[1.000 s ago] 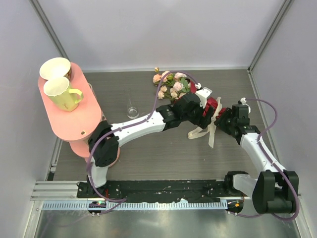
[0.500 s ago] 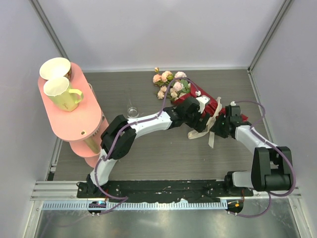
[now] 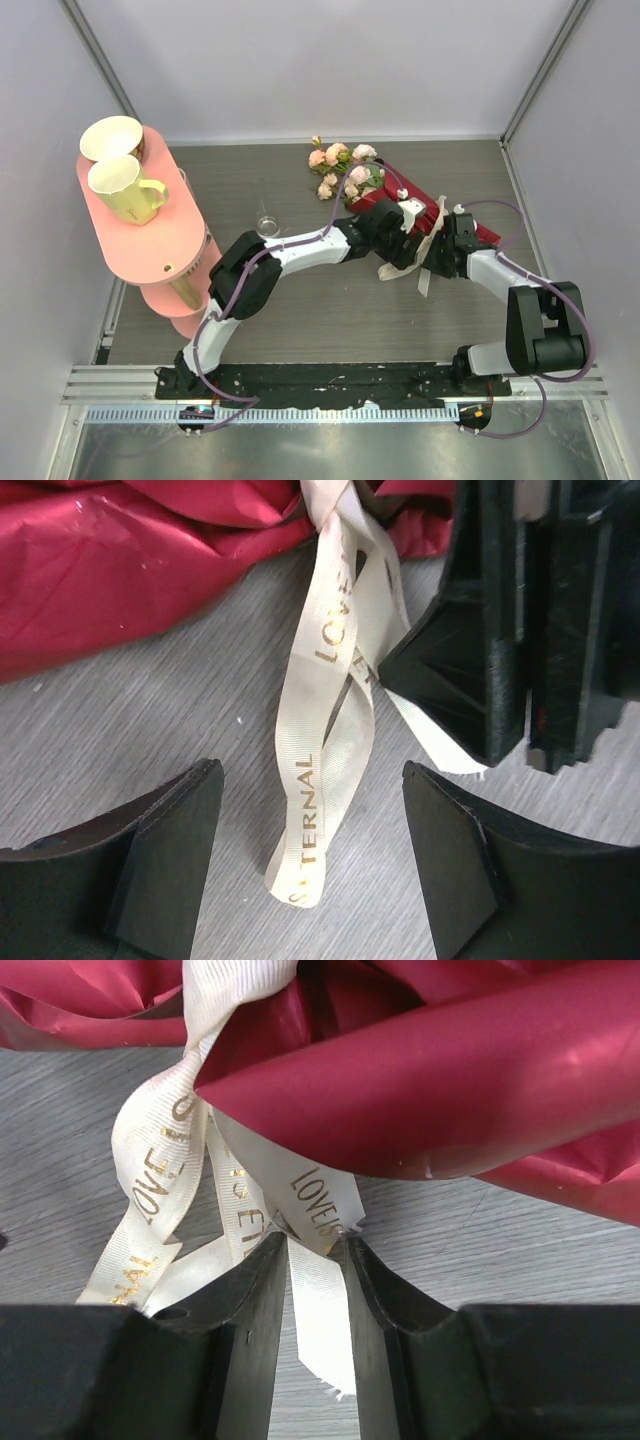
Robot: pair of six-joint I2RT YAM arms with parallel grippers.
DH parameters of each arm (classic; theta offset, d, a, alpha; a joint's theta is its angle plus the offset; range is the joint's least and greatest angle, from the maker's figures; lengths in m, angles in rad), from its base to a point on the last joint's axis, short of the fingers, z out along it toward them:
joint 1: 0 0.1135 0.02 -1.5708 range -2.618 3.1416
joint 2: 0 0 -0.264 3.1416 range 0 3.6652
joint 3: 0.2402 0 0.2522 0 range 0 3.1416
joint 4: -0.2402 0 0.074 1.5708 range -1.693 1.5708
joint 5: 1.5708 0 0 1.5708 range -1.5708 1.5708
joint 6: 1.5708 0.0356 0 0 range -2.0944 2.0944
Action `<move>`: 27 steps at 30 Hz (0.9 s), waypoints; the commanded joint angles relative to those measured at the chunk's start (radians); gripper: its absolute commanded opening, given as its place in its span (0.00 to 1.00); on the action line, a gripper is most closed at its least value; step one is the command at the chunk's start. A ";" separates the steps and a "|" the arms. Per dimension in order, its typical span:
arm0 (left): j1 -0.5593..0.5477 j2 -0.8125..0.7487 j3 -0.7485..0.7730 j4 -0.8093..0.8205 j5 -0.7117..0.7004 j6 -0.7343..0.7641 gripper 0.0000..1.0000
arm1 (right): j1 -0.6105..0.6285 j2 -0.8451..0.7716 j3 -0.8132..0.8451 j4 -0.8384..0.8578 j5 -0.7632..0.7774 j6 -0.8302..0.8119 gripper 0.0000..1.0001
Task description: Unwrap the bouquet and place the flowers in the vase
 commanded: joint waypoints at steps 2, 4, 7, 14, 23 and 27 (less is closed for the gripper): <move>-0.003 0.061 0.018 0.037 0.026 0.018 0.74 | 0.011 0.017 0.028 0.027 0.049 -0.024 0.37; -0.003 0.072 0.023 0.035 0.031 0.015 0.74 | 0.015 0.021 0.032 0.026 0.042 -0.030 0.40; -0.002 0.106 0.064 -0.003 0.023 0.012 0.74 | 0.017 0.010 0.021 0.047 0.019 -0.030 0.37; -0.002 0.106 0.050 -0.003 -0.019 0.007 0.64 | 0.026 -0.057 0.042 0.040 0.045 -0.019 0.01; 0.000 0.135 0.061 -0.008 -0.061 -0.025 0.45 | 0.024 -0.308 0.142 -0.025 0.101 0.025 0.01; 0.000 0.144 0.066 0.000 -0.059 -0.042 0.37 | 0.024 -0.383 0.202 -0.026 0.120 0.048 0.01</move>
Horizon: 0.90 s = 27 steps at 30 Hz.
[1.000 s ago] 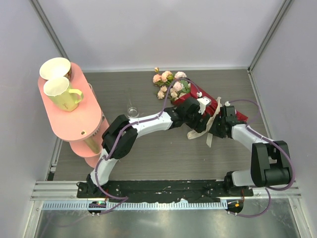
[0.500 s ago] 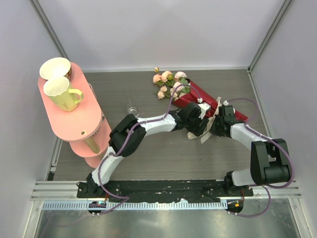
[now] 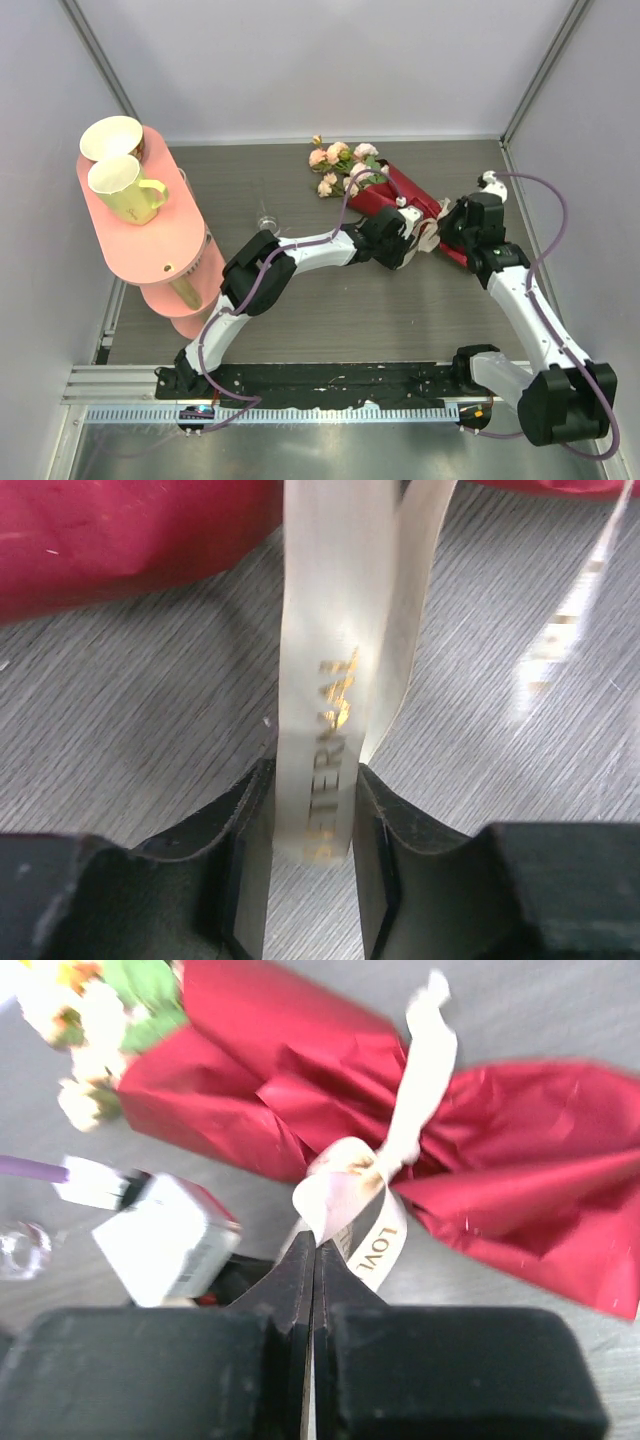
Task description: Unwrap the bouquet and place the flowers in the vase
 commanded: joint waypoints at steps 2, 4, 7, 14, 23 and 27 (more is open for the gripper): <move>0.000 0.037 0.044 0.005 -0.016 -0.031 0.30 | 0.005 -0.067 0.120 0.012 0.044 0.052 0.01; 0.000 0.046 0.053 -0.005 -0.019 -0.034 0.25 | 0.005 -0.061 0.155 0.013 0.038 0.062 0.01; 0.000 0.054 0.064 -0.012 -0.028 -0.032 0.16 | 0.005 -0.056 0.200 0.003 0.032 0.068 0.01; 0.020 -0.015 -0.022 0.038 -0.039 -0.037 0.15 | 0.003 -0.076 0.234 -0.048 0.032 0.054 0.01; 0.062 -0.194 -0.156 0.098 0.084 -0.011 0.73 | 0.003 -0.113 0.162 -0.087 0.016 0.019 0.01; 0.093 -0.262 -0.159 0.100 0.162 -0.038 0.70 | 0.005 -0.146 0.070 -0.062 -0.043 0.046 0.01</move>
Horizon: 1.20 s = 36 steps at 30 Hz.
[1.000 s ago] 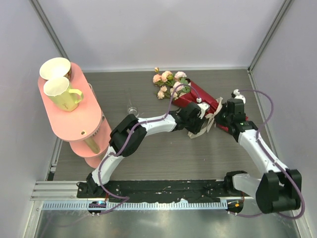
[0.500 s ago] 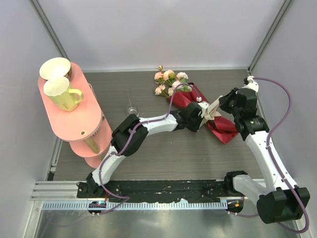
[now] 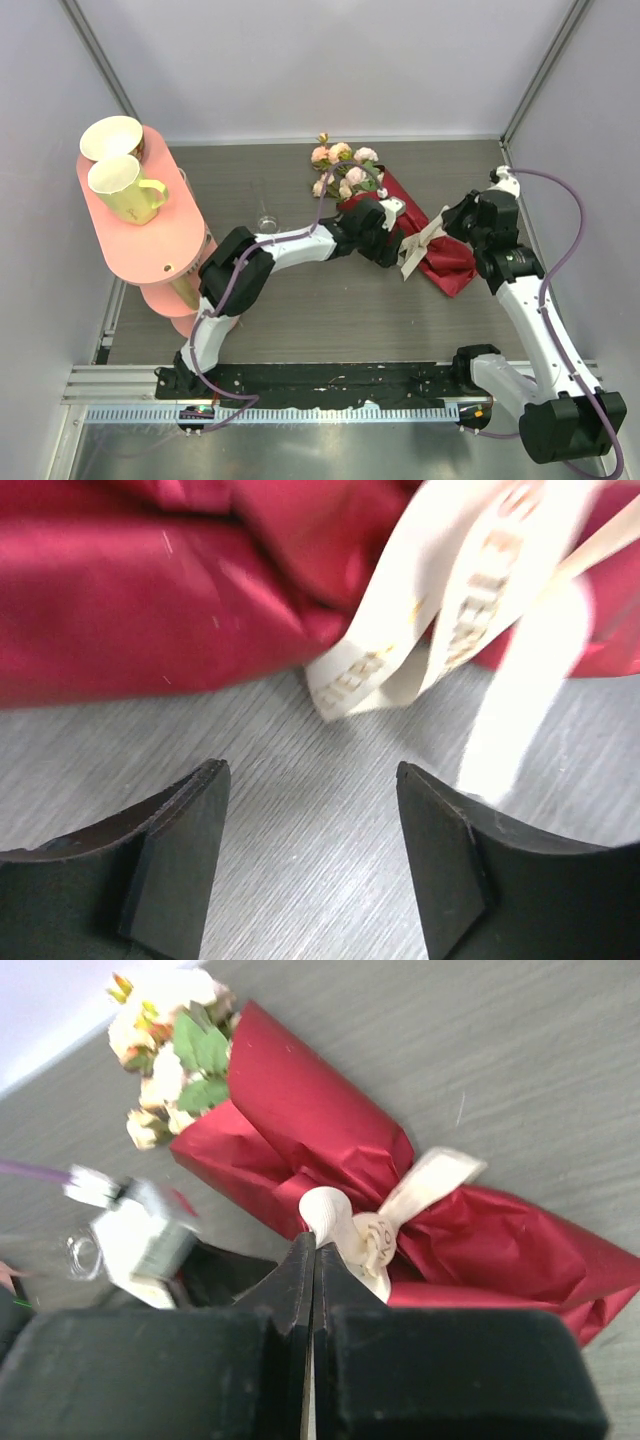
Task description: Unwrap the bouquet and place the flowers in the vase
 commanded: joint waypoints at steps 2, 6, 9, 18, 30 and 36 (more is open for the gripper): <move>0.036 -0.146 0.015 0.060 0.123 -0.038 0.67 | 0.003 -0.054 -0.099 0.028 -0.071 0.021 0.01; 0.039 -0.128 0.088 0.045 0.146 -0.061 0.56 | 0.005 -0.065 -0.150 0.016 -0.137 0.019 0.01; 0.040 -0.058 0.197 -0.016 0.146 -0.075 0.47 | 0.003 -0.054 -0.161 0.005 -0.184 0.005 0.01; 0.075 0.246 0.526 -0.063 0.177 -0.113 0.29 | 0.005 0.107 -0.103 0.004 -0.411 -0.050 0.01; 0.100 0.269 0.363 0.016 0.149 -0.159 0.06 | 0.095 0.107 -0.049 0.011 -0.364 -0.032 0.01; 0.100 0.283 0.343 0.051 0.119 -0.188 0.02 | 0.097 0.062 0.150 0.000 -0.293 -0.004 0.01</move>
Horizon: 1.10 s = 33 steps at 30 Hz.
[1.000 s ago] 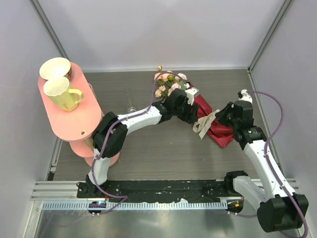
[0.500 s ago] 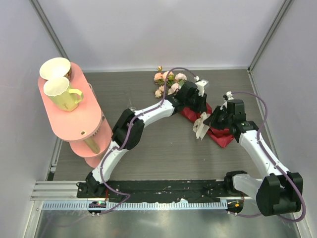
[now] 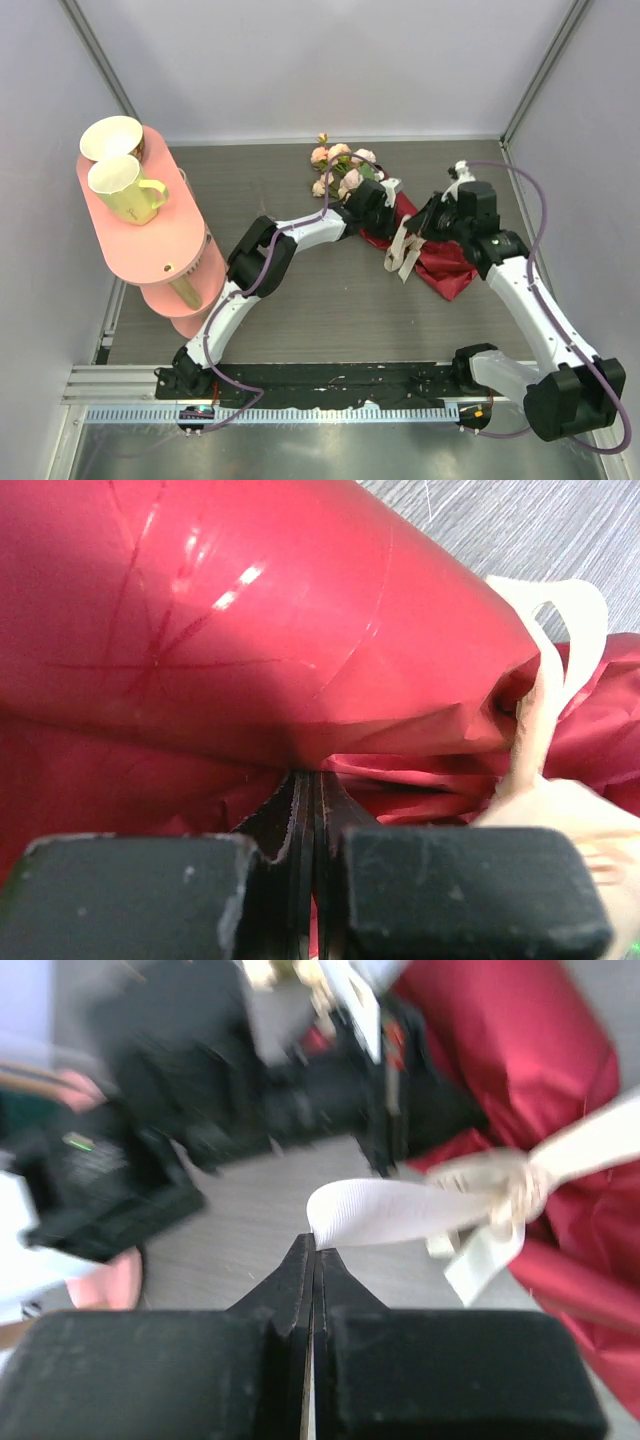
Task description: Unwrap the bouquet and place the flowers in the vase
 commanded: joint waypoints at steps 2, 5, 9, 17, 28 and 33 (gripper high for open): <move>0.001 -0.005 -0.011 0.020 -0.057 -0.022 0.01 | -0.001 -0.063 0.242 0.051 0.056 0.031 0.01; 0.002 0.008 0.006 0.014 -0.054 -0.026 0.00 | -0.002 -0.083 0.327 0.050 0.062 0.042 0.01; 0.002 0.015 0.018 0.006 -0.049 -0.028 0.00 | -0.002 -0.113 0.405 0.047 0.077 0.040 0.01; 0.001 0.016 0.022 0.008 -0.052 -0.028 0.00 | -0.002 -0.170 0.532 0.126 0.094 0.039 0.01; 0.001 0.025 0.036 0.005 -0.042 -0.034 0.00 | -0.001 -0.126 0.745 0.218 0.060 0.062 0.01; 0.002 0.022 0.039 0.002 -0.032 -0.034 0.00 | -0.001 -0.126 0.780 0.221 0.077 0.068 0.01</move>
